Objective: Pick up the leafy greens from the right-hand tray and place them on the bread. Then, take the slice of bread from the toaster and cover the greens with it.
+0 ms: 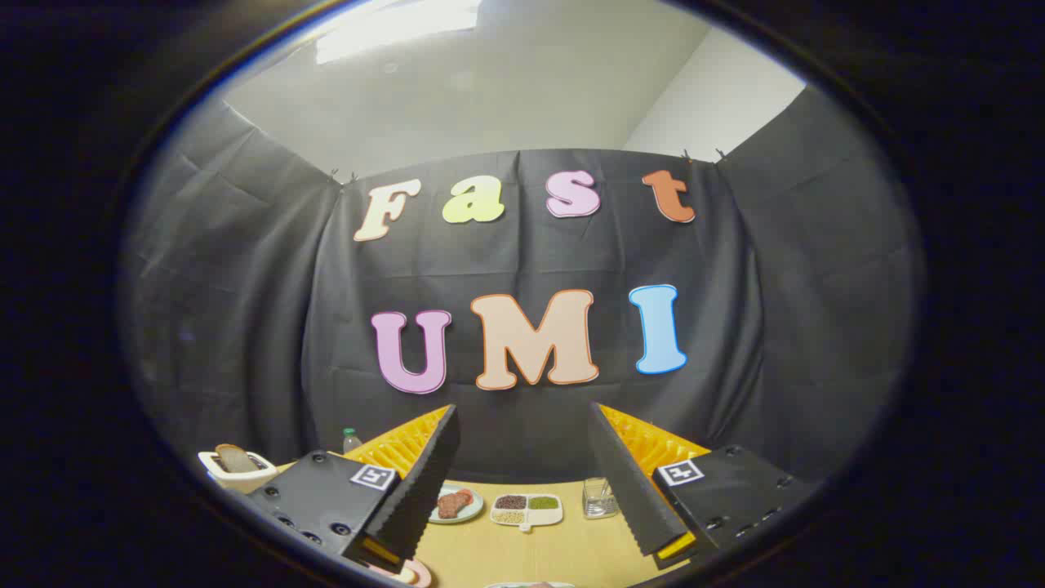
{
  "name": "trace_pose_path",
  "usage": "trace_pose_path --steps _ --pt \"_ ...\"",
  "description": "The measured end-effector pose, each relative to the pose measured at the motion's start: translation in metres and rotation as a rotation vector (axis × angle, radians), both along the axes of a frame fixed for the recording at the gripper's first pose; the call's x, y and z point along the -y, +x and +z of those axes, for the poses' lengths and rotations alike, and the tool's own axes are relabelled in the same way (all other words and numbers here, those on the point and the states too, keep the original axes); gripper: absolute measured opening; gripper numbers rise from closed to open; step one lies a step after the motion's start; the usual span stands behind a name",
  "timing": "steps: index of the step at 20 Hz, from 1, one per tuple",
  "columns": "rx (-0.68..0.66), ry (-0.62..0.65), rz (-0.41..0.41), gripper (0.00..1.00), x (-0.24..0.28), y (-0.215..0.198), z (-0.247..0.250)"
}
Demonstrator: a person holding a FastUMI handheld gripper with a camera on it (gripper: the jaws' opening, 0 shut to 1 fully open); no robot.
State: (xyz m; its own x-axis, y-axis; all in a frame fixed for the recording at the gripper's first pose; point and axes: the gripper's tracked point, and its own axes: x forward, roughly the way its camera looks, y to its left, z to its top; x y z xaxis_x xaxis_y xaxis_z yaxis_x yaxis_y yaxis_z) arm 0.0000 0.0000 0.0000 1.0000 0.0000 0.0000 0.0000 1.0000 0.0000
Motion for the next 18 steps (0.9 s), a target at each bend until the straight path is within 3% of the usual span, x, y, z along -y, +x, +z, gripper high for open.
trace_pose_path --steps 18 --pt "-0.023 -0.036 0.039 1.0 -0.0011 -0.0007 -0.0109"
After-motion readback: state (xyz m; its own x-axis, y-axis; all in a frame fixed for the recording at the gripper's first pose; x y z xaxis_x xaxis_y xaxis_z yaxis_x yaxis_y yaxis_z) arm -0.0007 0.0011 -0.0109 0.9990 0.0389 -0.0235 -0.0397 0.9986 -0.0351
